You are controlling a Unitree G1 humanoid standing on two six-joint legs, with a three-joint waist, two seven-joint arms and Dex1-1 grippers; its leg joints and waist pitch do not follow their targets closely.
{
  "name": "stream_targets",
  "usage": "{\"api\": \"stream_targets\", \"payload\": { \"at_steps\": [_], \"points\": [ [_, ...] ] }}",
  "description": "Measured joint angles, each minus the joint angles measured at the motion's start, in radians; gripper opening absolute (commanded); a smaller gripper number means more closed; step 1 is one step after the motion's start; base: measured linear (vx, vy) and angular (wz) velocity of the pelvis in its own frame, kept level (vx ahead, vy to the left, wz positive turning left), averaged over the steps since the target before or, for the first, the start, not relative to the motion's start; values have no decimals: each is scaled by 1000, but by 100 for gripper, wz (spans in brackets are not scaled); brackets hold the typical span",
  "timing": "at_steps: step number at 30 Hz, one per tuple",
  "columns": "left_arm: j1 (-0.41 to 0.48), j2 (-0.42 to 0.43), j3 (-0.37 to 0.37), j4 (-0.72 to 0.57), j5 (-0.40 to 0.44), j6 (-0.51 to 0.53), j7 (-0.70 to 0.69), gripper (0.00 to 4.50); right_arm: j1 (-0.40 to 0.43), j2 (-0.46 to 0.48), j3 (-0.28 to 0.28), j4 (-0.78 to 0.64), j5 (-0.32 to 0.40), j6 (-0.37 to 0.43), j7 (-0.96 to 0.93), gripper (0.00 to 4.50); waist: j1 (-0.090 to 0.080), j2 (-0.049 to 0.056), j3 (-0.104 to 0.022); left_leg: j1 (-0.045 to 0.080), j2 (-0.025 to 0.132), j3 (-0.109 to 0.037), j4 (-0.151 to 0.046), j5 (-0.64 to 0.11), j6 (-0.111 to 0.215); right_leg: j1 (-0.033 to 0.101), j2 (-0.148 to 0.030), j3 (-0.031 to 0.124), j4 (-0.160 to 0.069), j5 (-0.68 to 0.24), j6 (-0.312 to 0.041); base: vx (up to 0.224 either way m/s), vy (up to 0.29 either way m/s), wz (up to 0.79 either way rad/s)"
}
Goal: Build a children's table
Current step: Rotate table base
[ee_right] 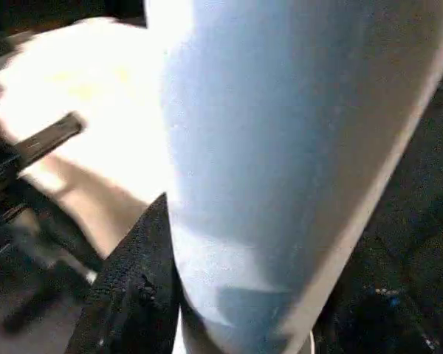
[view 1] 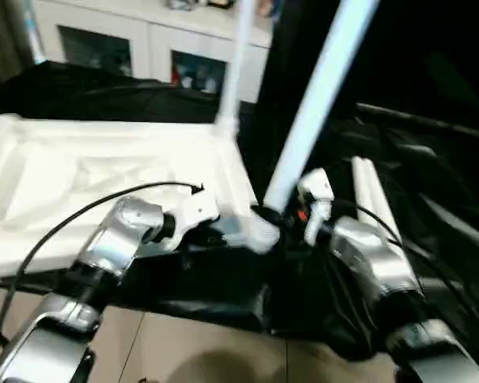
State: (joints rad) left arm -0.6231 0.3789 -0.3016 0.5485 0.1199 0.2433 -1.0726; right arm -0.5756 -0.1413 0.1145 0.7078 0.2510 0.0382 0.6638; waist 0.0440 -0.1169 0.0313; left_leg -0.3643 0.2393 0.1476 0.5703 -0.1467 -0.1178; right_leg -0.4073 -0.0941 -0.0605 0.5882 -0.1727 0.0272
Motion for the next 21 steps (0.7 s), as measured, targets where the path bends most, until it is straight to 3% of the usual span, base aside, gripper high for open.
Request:
{"api": "stream_targets", "payload": {
  "at_steps": [3,6,7,8,9,10,11,12,13,14,15,17,18,21],
  "points": [
    [-31,-49,13,26,14,92,89,0,-86,55,-27,121,-19,-6,-152,189,-16,13,9,-2,2,-22,-2,0,0,10,-1,-31,-28,0,-1,-61,33,-15],
    [-74,-113,22,73,23,178,192,0,-160,93,-64,230,-28,-9,-305,189,-15,20,18,-1,6,-30,-5,0,0,15,-1,-49,-31,-9,-15,-66,12,-10],
    [-94,-143,26,93,27,214,237,0,-192,108,-85,275,-27,-10,-370,189,-6,22,23,-2,11,-26,-11,0,0,17,-2,-53,-8,-17,-28,-93,-45,4],
    [-108,-169,28,107,32,241,272,0,-216,119,-101,309,-27,-11,-422,189,3,16,25,2,15,-5,-15,0,0,9,-5,-44,35,-46,-54,-54,-108,20],
    [-117,-188,28,112,34,259,302,0,-230,125,-114,328,-26,-13,-459,189,16,2,27,11,17,22,-17,0,0,4,-5,-23,68,-61,-48,-54,-108,20],
    [-122,-199,35,110,34,270,327,0,-251,134,-117,346,-28,-21,-502,189,29,-21,31,26,19,36,12,-20,-10,-14,-1,-4,77,-57,-28,11,-146,10],
    [-123,-204,44,105,32,278,337,0,-260,138,-115,351,-30,-27,-523,189,45,-12,36,32,20,25,72,-77,-7,-20,-8,-20,75,-57,-28,8,-78,-4],
    [-123,-205,51,101,30,285,337,0,-268,144,-115,355,-32,-31,-536,189,51,2,32,37,10,17,91,-94,0,-16,-15,-38,71,-57,-28,101,-21,-40],
    [-133,-214,52,97,30,297,344,0,-275,147,-117,356,-37,-44,-557,189,51,12,31,43,-15,-15,75,-96,-7,-16,-19,-65,49,-57,-28,82,55,-37],
    [-132,-224,52,96,32,303,360,0,-281,147,-119,367,-40,-46,-570,189,48,6,27,42,-15,-15,44,-89,-16,-15,-11,-67,21,-54,-31,80,32,-27],
    [-132,-225,52,96,31,304,368,0,-285,149,-121,374,-40,-47,-577,189,45,4,26,42,-15,-10,32,-76,-12,-15,-7,-61,13,-43,-43,0,0,0],
    [-132,-225,50,99,31,303,377,0,-286,158,-129,381,-47,-54,-589,189,44,-2,28,50,-18,6,32,-65,-13,-13,-6,-40,14,10,-54,0,0,0],
    [-132,-224,50,103,31,302,378,0,-288,161,-131,392,-49,-62,-590,189,42,-2,28,56,-20,6,32,-65,-13,-12,-2,-39,13,11,-51,0,0,0],
    [-135,-217,50,103,30,296,378,0,-304,165,-142,413,-53,-75,-588,189,39,1,27,49,-14,-5,21,-65,-13,-11,1,-57,-3,11,-51,0,0,0]
  ]
}}
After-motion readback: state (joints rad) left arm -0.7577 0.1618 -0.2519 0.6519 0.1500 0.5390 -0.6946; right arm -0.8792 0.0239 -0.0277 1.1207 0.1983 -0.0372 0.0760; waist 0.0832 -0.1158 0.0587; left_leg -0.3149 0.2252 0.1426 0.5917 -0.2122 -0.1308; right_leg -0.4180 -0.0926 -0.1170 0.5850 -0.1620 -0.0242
